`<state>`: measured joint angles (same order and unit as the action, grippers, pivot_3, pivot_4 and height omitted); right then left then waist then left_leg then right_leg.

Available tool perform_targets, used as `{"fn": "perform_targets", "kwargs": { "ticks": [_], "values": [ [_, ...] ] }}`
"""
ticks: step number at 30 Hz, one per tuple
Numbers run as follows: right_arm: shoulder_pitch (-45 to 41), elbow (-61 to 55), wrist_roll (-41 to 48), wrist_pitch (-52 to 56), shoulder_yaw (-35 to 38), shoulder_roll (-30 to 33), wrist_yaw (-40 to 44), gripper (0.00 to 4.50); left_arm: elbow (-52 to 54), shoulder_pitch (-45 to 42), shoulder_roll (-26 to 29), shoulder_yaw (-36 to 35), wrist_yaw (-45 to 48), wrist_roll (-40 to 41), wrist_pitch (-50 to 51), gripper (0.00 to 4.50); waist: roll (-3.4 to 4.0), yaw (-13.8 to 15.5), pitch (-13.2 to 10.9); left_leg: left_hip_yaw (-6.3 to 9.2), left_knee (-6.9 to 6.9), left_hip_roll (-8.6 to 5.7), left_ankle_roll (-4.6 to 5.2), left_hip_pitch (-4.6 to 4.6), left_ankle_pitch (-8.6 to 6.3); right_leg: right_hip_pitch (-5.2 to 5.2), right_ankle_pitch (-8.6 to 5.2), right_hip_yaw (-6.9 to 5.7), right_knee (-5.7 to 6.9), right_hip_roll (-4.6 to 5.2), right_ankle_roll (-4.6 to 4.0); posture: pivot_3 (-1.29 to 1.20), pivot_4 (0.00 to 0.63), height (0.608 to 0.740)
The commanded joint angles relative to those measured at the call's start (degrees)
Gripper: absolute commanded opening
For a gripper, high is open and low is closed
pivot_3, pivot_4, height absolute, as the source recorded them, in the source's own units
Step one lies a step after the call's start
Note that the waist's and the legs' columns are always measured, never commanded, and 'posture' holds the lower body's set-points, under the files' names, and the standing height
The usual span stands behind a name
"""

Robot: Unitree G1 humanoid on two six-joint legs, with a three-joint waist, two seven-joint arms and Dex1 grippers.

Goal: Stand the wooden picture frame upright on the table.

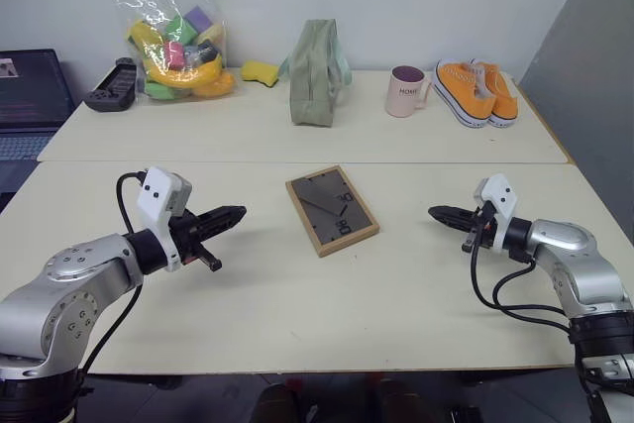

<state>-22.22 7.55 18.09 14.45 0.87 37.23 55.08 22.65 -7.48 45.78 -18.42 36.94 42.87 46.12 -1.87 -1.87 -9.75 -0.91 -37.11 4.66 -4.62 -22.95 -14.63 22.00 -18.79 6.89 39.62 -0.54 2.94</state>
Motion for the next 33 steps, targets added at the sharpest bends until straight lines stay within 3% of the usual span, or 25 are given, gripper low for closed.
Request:
{"fn": "perform_targets", "kwargs": {
  "ticks": [1, 33],
  "values": [
    [-0.09, -2.03, 0.39, 0.14, 0.74, -0.03, 0.05, 0.0, 1.62, -0.68, 0.19, -1.43, 0.24, 0.94, -0.06, 0.08, 0.0, 0.0, 0.0, 0.0, 0.0, 0.0, 0.0, 0.0, 0.0, 0.0, 0.0, 0.0, 0.0, 0.0, 0.0, 0.0, 0.15, 0.74],
    [-0.45, -2.36, -0.52, -0.06, 0.29, -2.24, -0.85, 0.0, 0.09, -1.15, -0.44, -1.68, -1.89, -1.25, -0.34, 0.08, 0.0, 0.0, 0.0, 0.01, -0.04, 0.0, 0.0, 0.0, 0.0, 0.0, 0.0, -0.01, 0.07, 0.0, 0.0, 0.0, 0.15, 0.74]
  ]
}}
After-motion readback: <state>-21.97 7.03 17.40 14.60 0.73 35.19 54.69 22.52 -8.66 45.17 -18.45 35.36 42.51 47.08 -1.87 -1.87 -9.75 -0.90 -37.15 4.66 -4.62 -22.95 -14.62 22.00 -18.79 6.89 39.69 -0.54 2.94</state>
